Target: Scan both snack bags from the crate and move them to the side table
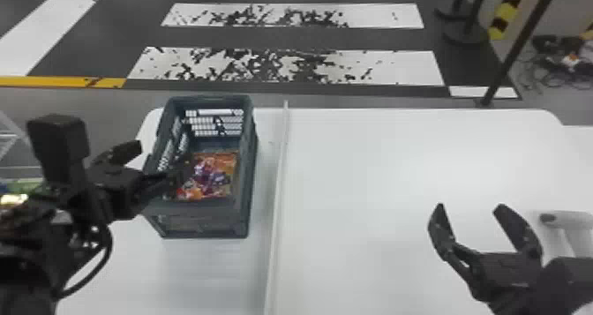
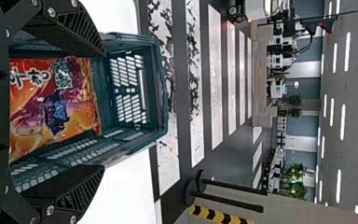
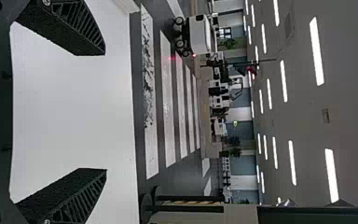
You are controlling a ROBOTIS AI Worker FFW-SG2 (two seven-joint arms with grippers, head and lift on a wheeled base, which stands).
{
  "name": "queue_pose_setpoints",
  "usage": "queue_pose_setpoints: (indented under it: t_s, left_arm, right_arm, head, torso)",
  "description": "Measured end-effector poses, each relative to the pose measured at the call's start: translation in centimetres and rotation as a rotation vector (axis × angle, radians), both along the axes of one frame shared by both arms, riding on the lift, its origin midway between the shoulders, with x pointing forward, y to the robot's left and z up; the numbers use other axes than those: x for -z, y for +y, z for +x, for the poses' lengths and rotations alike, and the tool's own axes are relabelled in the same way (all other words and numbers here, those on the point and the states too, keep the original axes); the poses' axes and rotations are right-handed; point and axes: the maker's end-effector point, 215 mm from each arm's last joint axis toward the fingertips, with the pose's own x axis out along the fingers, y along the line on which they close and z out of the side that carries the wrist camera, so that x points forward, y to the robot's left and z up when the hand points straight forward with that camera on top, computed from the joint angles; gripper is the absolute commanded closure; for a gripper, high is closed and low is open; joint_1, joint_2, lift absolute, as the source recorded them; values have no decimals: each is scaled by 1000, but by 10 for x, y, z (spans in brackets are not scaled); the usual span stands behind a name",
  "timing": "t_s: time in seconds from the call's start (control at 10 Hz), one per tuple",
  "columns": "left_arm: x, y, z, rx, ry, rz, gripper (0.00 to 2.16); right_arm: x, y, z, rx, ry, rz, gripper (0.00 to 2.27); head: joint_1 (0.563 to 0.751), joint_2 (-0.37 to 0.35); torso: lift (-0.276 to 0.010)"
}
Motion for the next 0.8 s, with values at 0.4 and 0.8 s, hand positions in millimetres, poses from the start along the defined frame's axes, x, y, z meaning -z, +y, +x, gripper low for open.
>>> queue_pose_setpoints:
  t_s: [0.4,0.8]
  left_arm:
    - [21,27,42,53,45,67,171]
    - [29,30,90,154,80,175,171]
  right_arm:
    - [8,-1,-7,-3,36,-23,29]
    - [17,2,-15,-2,68,-47,29]
  head:
    - [695,109]
    - [695,115]
  torso:
    - [-75]
    - [-75]
